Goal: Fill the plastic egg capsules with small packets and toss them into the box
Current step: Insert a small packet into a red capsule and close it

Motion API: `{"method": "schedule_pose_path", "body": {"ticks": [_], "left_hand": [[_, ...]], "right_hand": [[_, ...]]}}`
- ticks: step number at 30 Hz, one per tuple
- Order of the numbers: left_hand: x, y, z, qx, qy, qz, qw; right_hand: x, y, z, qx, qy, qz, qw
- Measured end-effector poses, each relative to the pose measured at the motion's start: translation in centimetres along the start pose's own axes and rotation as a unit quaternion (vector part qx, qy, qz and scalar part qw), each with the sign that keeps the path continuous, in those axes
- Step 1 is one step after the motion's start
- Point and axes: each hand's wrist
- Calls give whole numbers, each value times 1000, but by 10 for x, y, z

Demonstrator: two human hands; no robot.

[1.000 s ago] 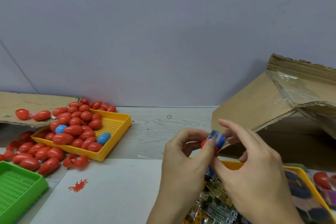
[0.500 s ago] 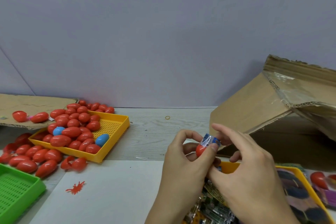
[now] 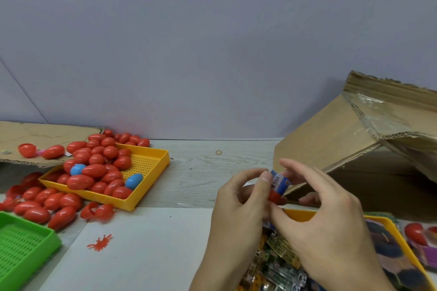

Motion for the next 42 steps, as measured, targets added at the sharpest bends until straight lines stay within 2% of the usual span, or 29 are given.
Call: {"method": "schedule_pose_path", "body": {"ticks": [16, 27, 32, 42], "left_hand": [[-2, -1, -2, -20, -3, 14, 1000], [-1, -4, -2, -115, -22, -1, 993], [0, -1, -4, -77, -14, -19, 997], [0, -2, 1, -100, -34, -17, 994]], "right_hand": [[-1, -1, -1, -20, 8, -17, 1000], [0, 0, -3, -18, 17, -20, 999], [-1, -3, -1, -49, 9, -17, 999], [1, 6, -3, -48, -8, 4, 999]]}}
Point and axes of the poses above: each hand's wrist, its own x-axis away from the middle knuckle, its own z-axis out of the back of the hand, y = z × x, and after that the axes turned 7 degrees about -y, right-handed
